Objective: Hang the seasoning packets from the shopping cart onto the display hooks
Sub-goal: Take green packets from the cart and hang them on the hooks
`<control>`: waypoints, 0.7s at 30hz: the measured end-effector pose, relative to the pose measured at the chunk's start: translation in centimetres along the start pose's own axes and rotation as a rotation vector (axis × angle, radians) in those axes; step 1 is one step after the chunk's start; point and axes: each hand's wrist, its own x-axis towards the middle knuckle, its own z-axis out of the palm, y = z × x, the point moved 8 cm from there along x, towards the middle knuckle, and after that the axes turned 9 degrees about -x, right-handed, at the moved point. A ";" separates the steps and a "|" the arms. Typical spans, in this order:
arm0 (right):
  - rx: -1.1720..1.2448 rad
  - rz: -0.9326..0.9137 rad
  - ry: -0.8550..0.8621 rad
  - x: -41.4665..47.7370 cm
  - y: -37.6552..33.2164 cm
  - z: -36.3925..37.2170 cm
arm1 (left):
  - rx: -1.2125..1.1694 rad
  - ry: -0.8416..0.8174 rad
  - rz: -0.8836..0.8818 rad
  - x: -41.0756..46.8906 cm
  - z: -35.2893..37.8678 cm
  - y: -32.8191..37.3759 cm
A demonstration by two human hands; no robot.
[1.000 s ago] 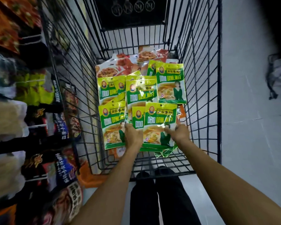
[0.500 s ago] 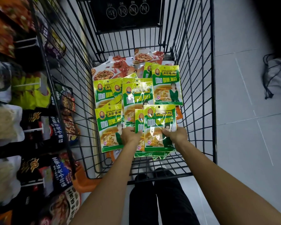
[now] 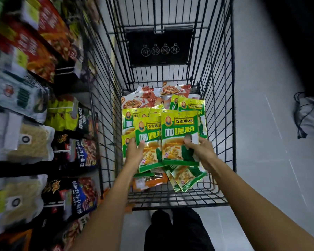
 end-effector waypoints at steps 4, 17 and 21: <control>-0.014 -0.066 -0.071 -3.5 -6.7 0.5 | -0.095 0.120 0.109 -2.4 -6.0 5.7; -0.041 -0.469 -0.592 -21.5 -27.1 10.4 | -0.324 0.598 0.358 -21.3 -25.6 15.6; -0.138 -0.556 -0.851 -29.9 -29.7 15.8 | -0.417 0.802 0.434 -31.1 -32.1 16.4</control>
